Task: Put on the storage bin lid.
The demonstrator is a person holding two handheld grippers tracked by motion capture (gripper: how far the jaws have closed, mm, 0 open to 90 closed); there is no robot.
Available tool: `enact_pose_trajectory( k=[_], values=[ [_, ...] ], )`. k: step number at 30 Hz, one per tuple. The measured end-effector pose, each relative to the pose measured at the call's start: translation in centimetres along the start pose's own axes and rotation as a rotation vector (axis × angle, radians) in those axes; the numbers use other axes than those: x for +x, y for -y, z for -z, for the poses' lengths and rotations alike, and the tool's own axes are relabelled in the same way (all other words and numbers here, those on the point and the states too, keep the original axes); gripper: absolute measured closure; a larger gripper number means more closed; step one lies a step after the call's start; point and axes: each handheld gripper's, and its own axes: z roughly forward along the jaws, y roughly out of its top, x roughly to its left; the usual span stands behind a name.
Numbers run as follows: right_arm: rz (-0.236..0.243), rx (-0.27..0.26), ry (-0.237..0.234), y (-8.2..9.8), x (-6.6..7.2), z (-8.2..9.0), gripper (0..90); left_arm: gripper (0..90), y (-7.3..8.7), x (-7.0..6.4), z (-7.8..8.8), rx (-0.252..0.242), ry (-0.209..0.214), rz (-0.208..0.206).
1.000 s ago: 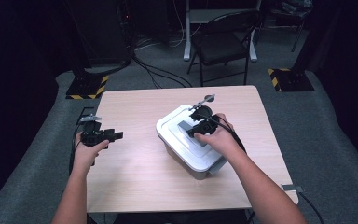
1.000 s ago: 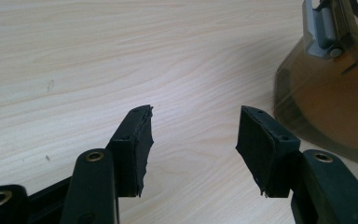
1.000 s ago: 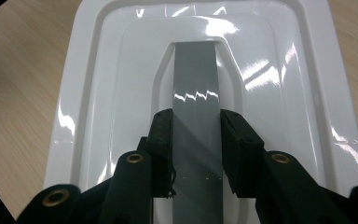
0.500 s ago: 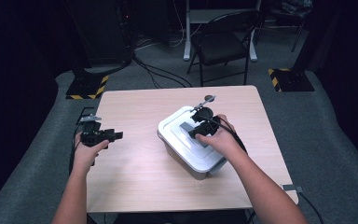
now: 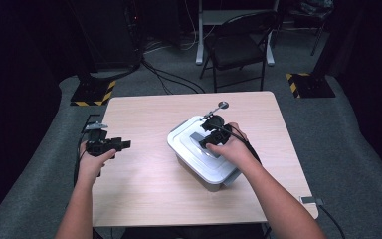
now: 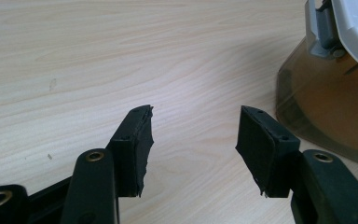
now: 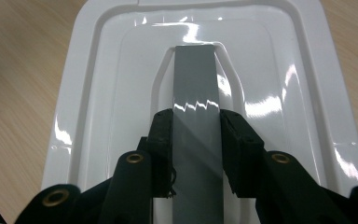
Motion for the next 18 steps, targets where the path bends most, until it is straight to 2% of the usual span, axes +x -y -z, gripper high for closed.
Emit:
enact_pose_trajectory(
  k=[18],
  values=[
    [-0.013,-0.013,-0.015,0.31,-0.26,-0.11,66.5,44.9,-0.06,0.07,-0.16,-0.003,0.0,0.008]
  ],
)
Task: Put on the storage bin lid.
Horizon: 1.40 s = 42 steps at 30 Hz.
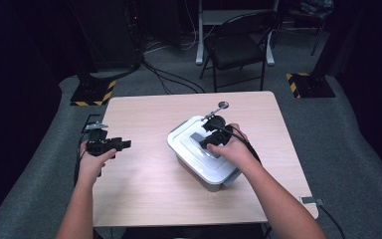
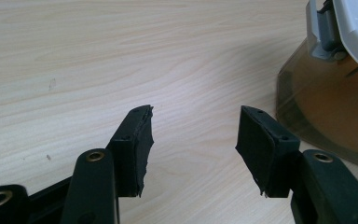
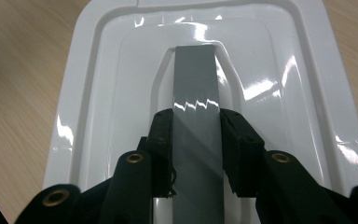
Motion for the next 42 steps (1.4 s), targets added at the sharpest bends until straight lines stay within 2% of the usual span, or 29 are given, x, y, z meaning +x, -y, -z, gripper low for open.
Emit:
enact_pose_trajectory(
  k=[16,32,42],
  values=[
    [0.015,-0.027,0.001,0.3,-0.1,0.0,66.5,44.9,0.1,0.3,0.3,-0.008,-0.005,0.024],
    [0.006,-0.035,-0.006,0.4,-0.1,0.0,59.8,44.7,0.2,0.6,0.4,-0.012,-0.008,0.026],
    [-0.001,-0.054,0.002,0.5,-0.5,1.2,55.1,43.9,0.2,0.6,0.4,-0.012,-0.013,0.025]
  ],
)
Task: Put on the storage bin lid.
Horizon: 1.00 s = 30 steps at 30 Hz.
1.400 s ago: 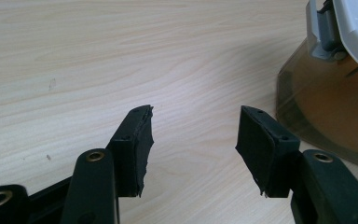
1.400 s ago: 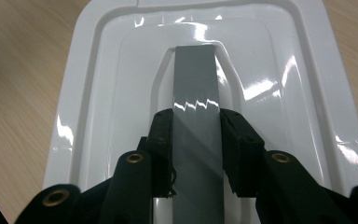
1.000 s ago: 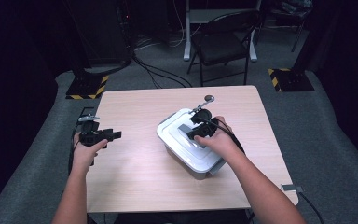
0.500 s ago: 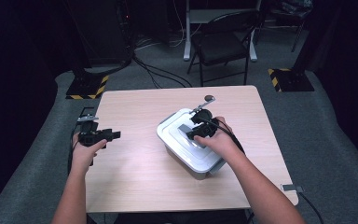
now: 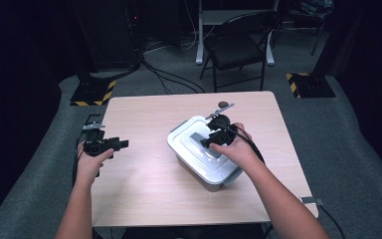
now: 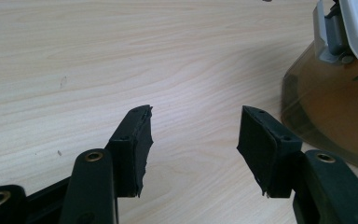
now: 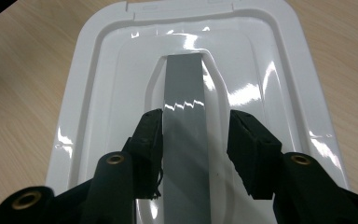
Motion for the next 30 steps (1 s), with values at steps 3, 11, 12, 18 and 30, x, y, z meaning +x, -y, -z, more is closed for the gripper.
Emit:
enact_pose_trajectory(
  k=[3,11,12,18,30],
  values=[
    [-0.01,-0.007,-0.005,0.0,-0.2,0.4,54.1,43.4,0.0,0.0,0.1,-0.002,-0.003,0.004],
    [-0.011,-0.033,0.015,0.2,-1.1,1.5,53.0,43.1,0.1,0.2,0.2,-0.013,-0.008,0.01],
    [-0.011,-0.033,0.015,0.2,-1.1,1.5,53.0,43.1,0.0,0.3,0.3,-0.009,-0.007,0.009],
    [-0.01,-0.055,0.032,0.4,-1.7,2.2,49.9,42.4,0.1,0.4,0.5,-0.015,-0.011,0.014],
    [-0.025,-0.075,0.073,1.4,-2.9,3.1,44.9,41.2,0.2,0.8,0.8,-0.02,-0.02,0.02]
  ],
)
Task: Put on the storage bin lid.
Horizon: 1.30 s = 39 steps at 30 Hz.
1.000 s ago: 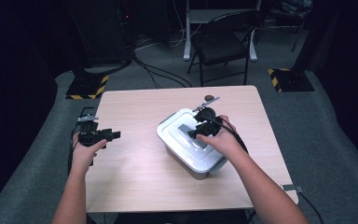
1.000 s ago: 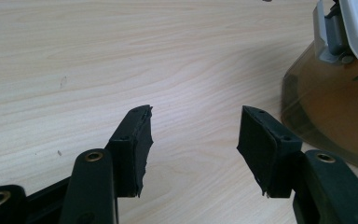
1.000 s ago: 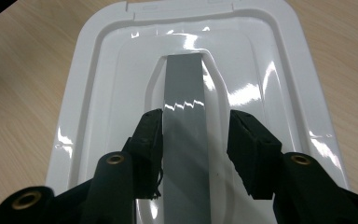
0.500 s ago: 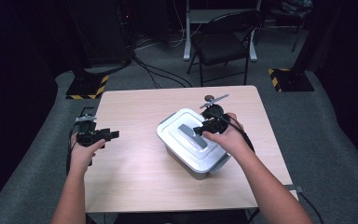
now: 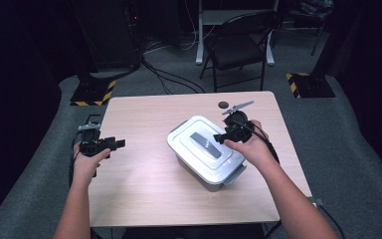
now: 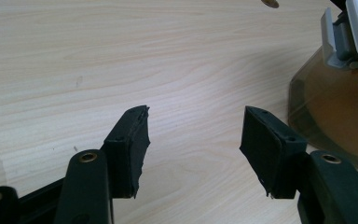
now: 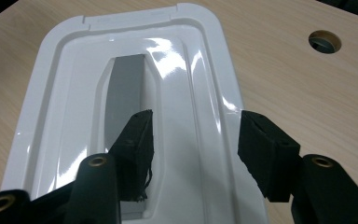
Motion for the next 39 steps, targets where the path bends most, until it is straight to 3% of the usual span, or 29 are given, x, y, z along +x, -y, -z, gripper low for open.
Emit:
enact_pose_trajectory(
  k=[25,39],
  values=[
    [-0.132,-0.053,0.097,2.7,-4.9,2.3,44.5,40.2,0.4,0.6,0.0,-0.001,-0.023,0.015],
    [-0.199,-0.067,0.172,4.8,-7.2,2.6,45.3,40.1,0.7,0.8,-0.3,0.01,-0.031,0.022]
  ],
)
